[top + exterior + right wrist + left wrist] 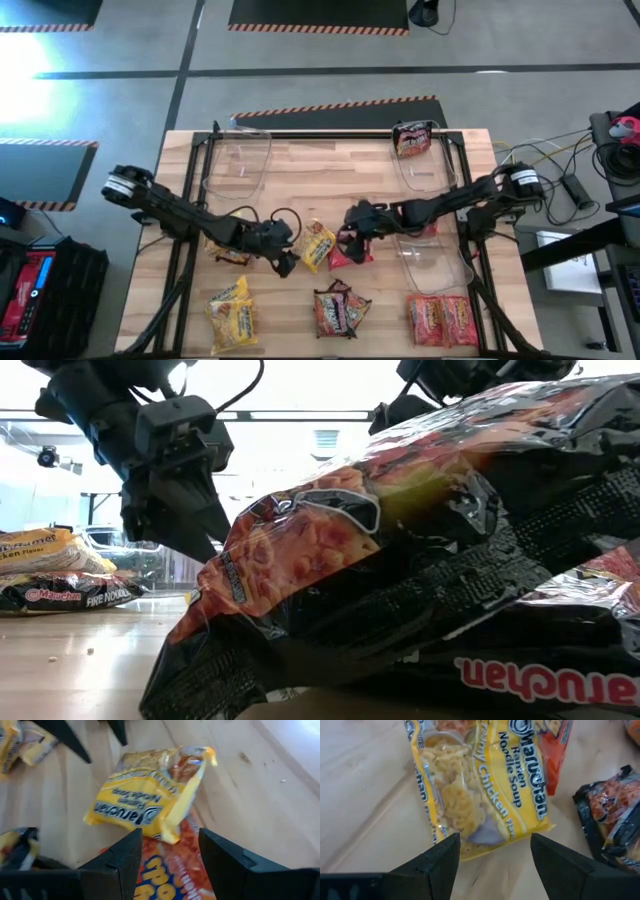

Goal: Sort Maruchan noodles
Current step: Put the yellow noodle pack into the top left transparent bin

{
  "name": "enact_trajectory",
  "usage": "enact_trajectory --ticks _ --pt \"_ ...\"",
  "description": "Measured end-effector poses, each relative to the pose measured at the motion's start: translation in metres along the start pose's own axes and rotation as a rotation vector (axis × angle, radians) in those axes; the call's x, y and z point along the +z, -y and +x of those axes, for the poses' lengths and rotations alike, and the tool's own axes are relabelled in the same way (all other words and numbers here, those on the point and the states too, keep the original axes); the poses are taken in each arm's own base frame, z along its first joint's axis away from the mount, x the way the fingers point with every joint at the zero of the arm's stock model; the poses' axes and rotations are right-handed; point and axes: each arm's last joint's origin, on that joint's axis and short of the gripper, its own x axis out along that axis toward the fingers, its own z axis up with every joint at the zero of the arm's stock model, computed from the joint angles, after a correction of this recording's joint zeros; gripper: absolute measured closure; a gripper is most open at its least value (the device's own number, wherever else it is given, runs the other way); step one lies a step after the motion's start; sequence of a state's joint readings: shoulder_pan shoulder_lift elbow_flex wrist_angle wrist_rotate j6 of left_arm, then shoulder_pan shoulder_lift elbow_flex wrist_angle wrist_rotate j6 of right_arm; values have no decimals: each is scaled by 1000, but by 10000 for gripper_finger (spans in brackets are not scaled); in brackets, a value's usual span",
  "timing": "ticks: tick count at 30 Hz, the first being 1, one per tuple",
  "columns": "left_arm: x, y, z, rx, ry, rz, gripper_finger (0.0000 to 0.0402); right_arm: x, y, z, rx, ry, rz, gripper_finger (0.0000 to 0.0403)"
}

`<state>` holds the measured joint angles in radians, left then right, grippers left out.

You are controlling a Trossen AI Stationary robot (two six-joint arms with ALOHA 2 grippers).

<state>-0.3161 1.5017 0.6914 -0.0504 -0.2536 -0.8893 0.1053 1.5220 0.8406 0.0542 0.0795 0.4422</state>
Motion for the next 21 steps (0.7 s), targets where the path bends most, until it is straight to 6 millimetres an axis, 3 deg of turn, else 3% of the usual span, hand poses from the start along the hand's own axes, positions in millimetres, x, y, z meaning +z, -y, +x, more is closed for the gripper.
enact_trajectory --ticks 12,21 --pt "-13 -7 26 86 -34 39 177 11 18 4 28 18 1 220" --pt "-19 -10 40 138 -13 67 177 16 38 5 100 -33 125 206"
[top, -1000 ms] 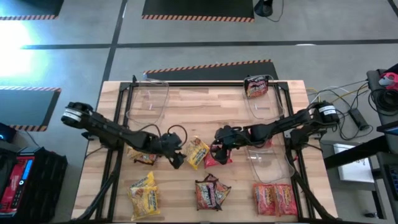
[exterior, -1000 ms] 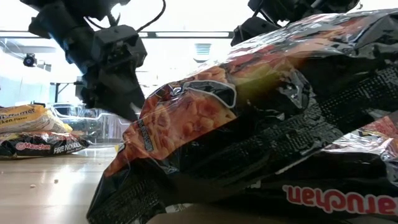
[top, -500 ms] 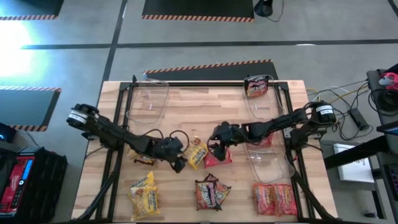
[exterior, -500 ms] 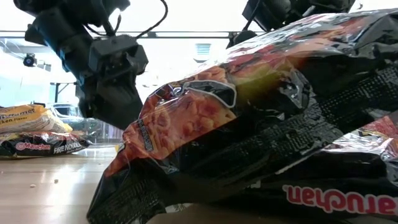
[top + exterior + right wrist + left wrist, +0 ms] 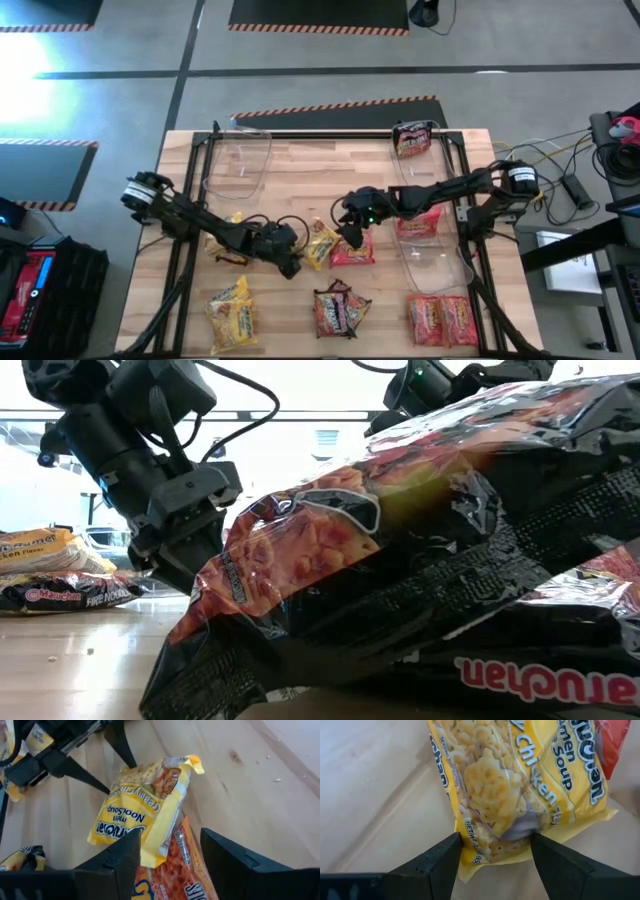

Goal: Sort Maruchan noodles
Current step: Put the yellow noodle pack into the top left transparent bin

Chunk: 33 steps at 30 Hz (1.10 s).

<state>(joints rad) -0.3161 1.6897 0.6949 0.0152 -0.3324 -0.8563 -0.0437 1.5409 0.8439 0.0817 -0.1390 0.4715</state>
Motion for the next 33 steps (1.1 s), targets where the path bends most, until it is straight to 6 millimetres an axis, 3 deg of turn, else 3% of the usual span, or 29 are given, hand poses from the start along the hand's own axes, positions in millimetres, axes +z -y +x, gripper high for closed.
enact_trajectory --ticks 14,33 --pt "1 -2 2 20 22 30 177 -5 11 12 9 -47 81 150" --pt "8 -8 17 37 59 18 177 -5 20 31 76 -30 137 151"
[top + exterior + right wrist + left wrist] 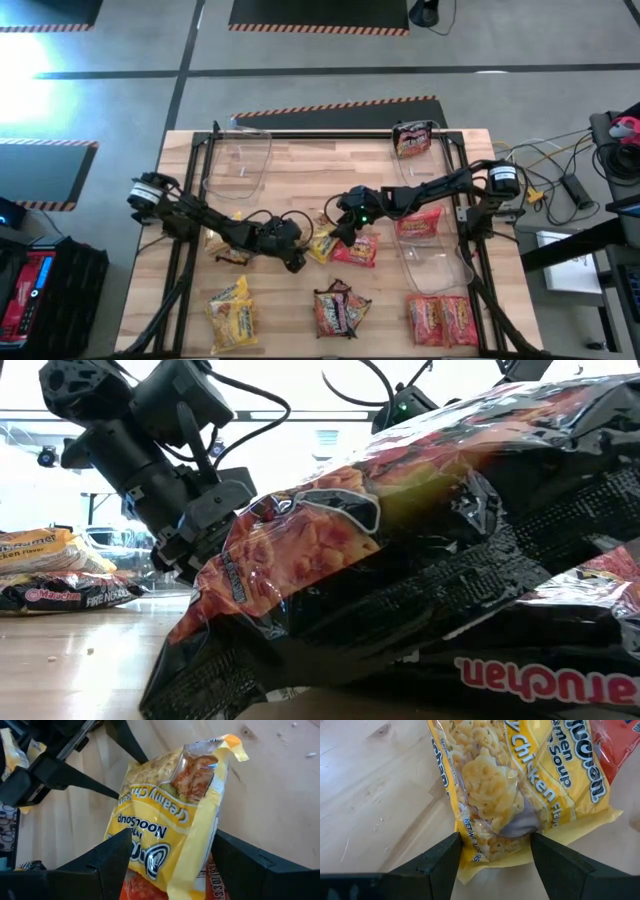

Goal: Sort Maruchan noodles
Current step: Put the yellow noodle pack into the top left transparent bin

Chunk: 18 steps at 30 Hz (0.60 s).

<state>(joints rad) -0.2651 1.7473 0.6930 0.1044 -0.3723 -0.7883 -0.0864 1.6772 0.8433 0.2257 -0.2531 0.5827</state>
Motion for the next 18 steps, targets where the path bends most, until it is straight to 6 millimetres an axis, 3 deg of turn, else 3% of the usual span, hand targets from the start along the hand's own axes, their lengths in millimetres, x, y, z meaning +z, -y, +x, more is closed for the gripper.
enact_trajectory --ticks 18 --pt "8 -6 4 39 66 -10 177 3 -3 0 42 19 -21 198"
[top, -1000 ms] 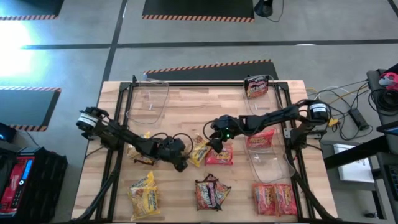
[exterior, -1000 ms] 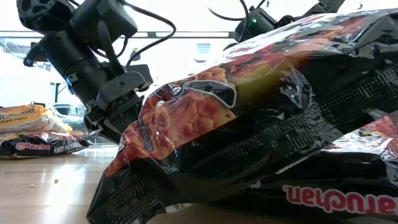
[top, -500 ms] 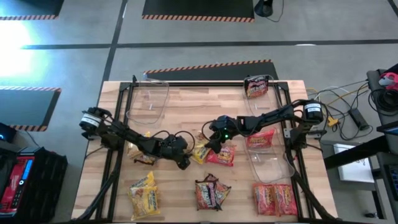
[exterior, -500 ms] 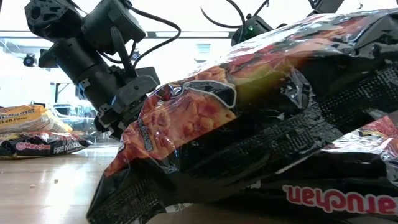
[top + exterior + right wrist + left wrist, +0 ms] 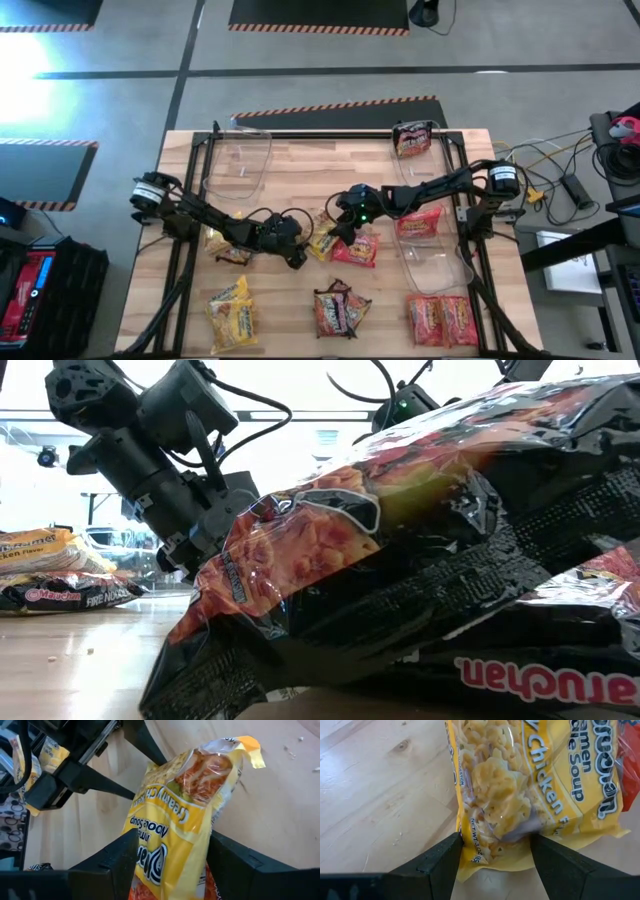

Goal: Sort Maruchan noodles
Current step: Put the yellow noodle pack into the top left transparent bin

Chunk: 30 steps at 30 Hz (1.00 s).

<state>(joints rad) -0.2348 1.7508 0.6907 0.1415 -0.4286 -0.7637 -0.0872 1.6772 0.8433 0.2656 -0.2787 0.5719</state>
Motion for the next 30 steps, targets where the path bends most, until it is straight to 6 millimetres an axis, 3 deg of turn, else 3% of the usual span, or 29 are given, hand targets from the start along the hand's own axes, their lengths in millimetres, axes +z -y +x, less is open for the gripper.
enact_trajectory --ticks 12,19,30 --pt "1 0 0 -6 9 3 177 1 0 0 3 4 -8 287" --pt "5 3 -3 -35 29 52 177 3 3 -3 4 -3 -12 307" --pt "38 6 -46 -108 175 135 177 15 3 -32 -32 -7 -145 314"
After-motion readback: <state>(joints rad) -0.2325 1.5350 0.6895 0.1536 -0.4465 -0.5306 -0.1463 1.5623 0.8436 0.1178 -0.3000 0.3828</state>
